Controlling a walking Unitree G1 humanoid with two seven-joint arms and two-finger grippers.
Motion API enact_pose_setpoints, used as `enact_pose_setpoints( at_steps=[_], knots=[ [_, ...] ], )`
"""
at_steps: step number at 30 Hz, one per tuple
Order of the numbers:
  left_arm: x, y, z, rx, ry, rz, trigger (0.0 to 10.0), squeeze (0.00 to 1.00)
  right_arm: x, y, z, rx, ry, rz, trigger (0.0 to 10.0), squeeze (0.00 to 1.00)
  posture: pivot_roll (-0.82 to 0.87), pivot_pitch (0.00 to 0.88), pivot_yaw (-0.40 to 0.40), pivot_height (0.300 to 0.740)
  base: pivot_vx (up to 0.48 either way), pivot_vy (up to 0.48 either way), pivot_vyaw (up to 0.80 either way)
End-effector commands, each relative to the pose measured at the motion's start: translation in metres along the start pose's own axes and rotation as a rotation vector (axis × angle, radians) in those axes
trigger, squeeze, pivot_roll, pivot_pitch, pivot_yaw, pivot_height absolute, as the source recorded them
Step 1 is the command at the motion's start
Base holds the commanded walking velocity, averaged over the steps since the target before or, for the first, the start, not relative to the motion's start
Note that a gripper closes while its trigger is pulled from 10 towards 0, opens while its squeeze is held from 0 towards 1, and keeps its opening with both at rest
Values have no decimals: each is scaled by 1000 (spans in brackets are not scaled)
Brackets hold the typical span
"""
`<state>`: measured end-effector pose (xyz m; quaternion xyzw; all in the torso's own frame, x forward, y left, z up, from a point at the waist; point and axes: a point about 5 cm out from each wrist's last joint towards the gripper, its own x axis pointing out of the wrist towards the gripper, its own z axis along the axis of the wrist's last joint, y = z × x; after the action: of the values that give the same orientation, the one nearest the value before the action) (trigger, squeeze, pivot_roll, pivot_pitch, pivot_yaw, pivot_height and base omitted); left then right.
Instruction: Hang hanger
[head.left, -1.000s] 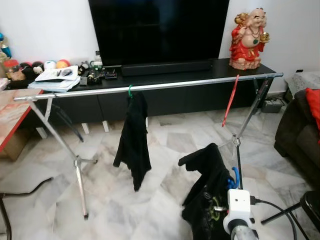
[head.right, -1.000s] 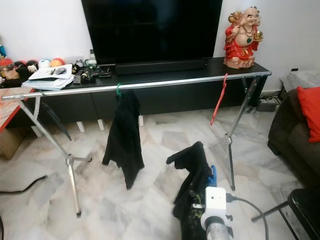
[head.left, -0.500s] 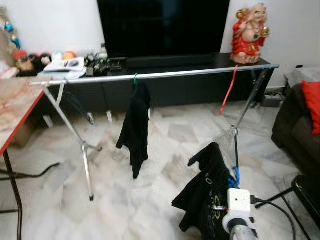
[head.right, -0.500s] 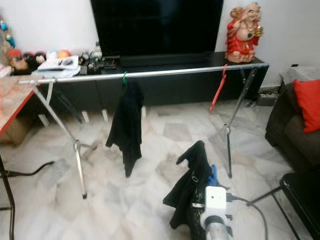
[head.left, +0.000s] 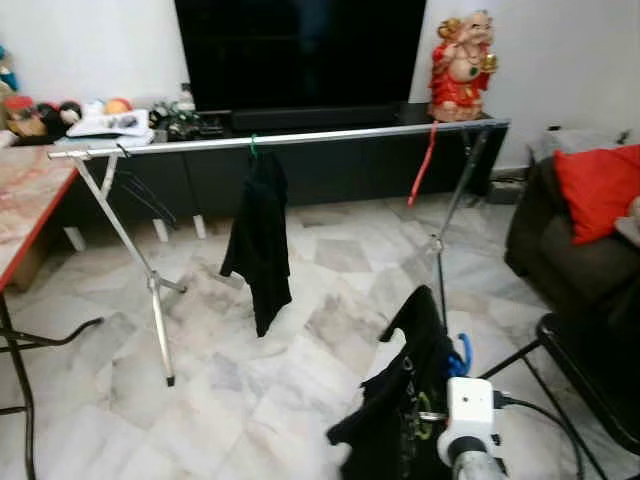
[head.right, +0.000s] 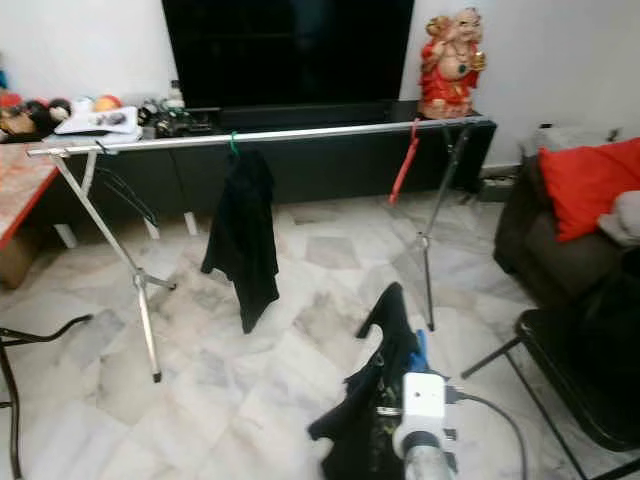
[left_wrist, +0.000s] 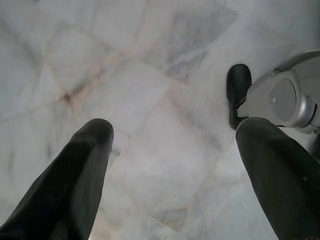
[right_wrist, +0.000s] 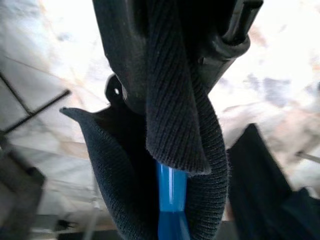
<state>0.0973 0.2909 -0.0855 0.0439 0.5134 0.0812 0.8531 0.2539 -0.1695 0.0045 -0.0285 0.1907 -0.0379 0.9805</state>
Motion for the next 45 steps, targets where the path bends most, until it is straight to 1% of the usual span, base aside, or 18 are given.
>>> enact_pose_setpoints(
  at_steps=[1, 8, 14, 18, 19, 26, 29, 30, 31, 33, 36, 38, 39, 40, 42, 43, 44, 45],
  knots=[
    [-1, -4, -10, -13, 29, -14, 10000, 0, 2, -2, 9, -20, -43, -3, 10000, 0, 79, 0, 13, 740, -266, 0, 0],
    [1, -11, -7, 7, 29, -23, 10000, 0, 2, 0, 7, -34, -40, 9, 10000, 0, 81, 0, 13, 740, -38, 0, 432],
    [5, -31, -4, 14, 21, -44, 10000, 0, 1, 1, 7, -38, -36, 20, 10000, 0, 81, 0, 11, 740, 0, 0, 800],
    [5, -35, -4, 15, 19, -48, 10000, 0, 2, 1, 7, -38, -35, 23, 10000, 0, 81, 0, 11, 740, 0, 0, 800],
    [7, -41, -2, 18, 15, -54, 10000, 0, 2, 1, 7, -38, -32, 30, 10000, 0, 80, 0, 11, 740, 0, 0, 800],
    [8, -46, 5, 68, -9, -70, 10000, 0, 4, 2, 5, -36, -10, 55, 10000, 0, 83, 0, 7, 740, 0, 0, 314],
    [10, -48, 20, 149, -60, -88, 10000, 0, 8, -1, 8, -64, 0, 75, 10000, 0, 85, 0, 5, 740, 0, 0, 0],
    [12, -48, 30, 180, -93, -92, 10000, 0, 12, -5, 7, -113, 35, 83, 10000, 0, 86, 0, 3, 740, 0, 0, 0],
    [12, -48, 30, 180, -93, -92, 10000, 0, 12, -5, 7, -113, 35, 83, 10000, 0, 86, 0, 3, 740, 0, 0, 0],
    [13, -48, 45, 234, -143, -99, 10000, 0, 16, -11, 7, -162, 74, 104, 10000, 0, 86, 0, 4, 740, 0, 0, 0],
    [14, -51, 79, 343, -262, -122, 10000, 0, 21, -16, 10, -366, 90, 193, 10000, 0, 79, 0, 7, 740, 0, 0, 0],
    [14, -51, 79, 343, -262, -122, 10000, 0, 21, -16, 10, -366, 90, 193, 10000, 0, 79, 0, 7, 740, 0, 0, 0],
    [11, -54, 110, 436, -384, -142, 10000, 0, 24, -17, 16, -460, 86, 291, 10000, 0, 79, 0, 17, 740, 0, 0, 0],
    [11, -54, 110, 436, -384, -142, 10000, 0, 24, -17, 16, -460, 86, 291, 10000, 0, 79, 0, 17, 740, 0, 0, 0],
    [5, -60, 140, 521, -506, -167, 10000, 0, 27, -19, 22, -551, 90, 376, 10000, 0, 82, 0, 19, 740, 0, 0, 0],
    [2, -62, 150, 551, -543, -176, 10000, 0, 28, -20, 25, -583, 90, 402, 10000, 0, 82, 0, 19, 740, 0, 0, 0],
    [2, -62, 150, 551, -543, -176, 10000, 0, 28, -20, 25, -583, 90, 402, 10000, 0, 82, 0, 19, 740, 0, 0, 0],
    [-1, -67, 160, 601, -579, -196, 10000, 0, 29, -18, 28, -614, 81, 463, 10000, 0, 84, 0, 21, 740, 0, 0, 0]
  ],
)
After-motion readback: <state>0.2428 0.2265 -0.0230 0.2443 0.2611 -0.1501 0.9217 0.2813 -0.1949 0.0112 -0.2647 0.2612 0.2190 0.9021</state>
